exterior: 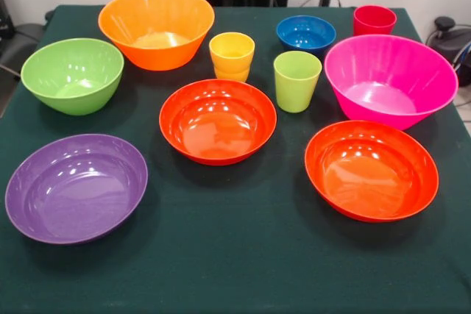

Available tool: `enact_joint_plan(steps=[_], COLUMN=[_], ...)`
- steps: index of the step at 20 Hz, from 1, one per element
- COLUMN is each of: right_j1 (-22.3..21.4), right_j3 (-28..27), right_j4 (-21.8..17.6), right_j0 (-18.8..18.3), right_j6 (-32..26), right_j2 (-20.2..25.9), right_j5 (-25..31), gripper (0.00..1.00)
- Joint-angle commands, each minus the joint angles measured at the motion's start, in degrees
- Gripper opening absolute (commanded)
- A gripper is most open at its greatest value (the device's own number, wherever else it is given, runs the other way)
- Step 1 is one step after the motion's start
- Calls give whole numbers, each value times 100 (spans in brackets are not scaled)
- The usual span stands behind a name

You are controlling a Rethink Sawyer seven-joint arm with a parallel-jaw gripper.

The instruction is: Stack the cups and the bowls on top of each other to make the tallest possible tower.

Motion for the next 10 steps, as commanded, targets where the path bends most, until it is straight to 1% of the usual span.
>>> enact_joint_plan(steps=[1,3,5,7,10], right_j1=[862,1017,1104,1306,1559], right_j3=[307,260,254,240,227], right_j4=[-149,-172,-173,-208,-247], right_j0=[45,72,17,33,157], right_j6=[1021,1066,1069,1124,1287], right_j2=[150,130,191,202,106], right_j5=[-588,-758,-839,-1058,-1478], gripper=[100,100,100,100,100])
